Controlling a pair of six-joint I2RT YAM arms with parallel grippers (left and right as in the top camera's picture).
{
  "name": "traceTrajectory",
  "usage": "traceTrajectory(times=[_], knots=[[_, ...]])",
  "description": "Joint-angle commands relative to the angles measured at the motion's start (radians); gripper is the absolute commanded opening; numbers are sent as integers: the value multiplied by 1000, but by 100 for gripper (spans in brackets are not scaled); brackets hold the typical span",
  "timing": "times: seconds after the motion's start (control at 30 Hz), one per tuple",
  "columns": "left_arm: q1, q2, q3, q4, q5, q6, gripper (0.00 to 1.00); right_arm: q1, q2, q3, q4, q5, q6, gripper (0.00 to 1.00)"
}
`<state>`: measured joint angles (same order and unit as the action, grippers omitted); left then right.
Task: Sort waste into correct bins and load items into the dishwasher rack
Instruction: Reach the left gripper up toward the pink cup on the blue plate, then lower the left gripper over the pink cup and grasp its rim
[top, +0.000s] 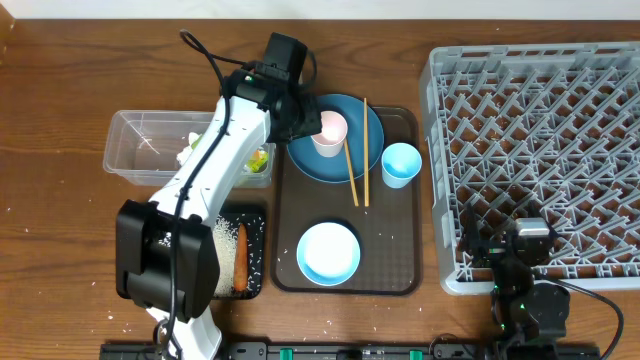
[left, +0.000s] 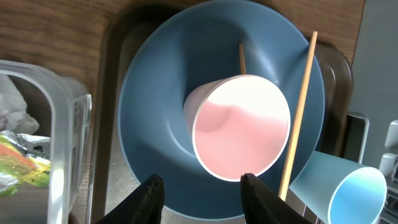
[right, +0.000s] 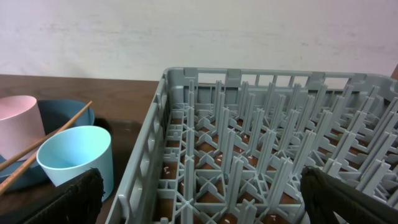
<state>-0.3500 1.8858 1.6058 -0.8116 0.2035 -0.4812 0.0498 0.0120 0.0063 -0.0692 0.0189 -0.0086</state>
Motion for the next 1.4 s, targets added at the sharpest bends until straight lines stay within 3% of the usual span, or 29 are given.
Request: traceTrajectory(times=[0.0, 0.8, 1.37], knots=[[-14, 20, 15, -1, 2, 5, 43, -10, -5, -1, -3, 0, -4, 99], [-49, 137, 6, 92, -73, -3, 42, -10, -5, -1, -3, 0, -4, 99], [-49, 1, 6, 109, -32, -17, 42, -10, -5, -1, -3, 0, -4, 99]])
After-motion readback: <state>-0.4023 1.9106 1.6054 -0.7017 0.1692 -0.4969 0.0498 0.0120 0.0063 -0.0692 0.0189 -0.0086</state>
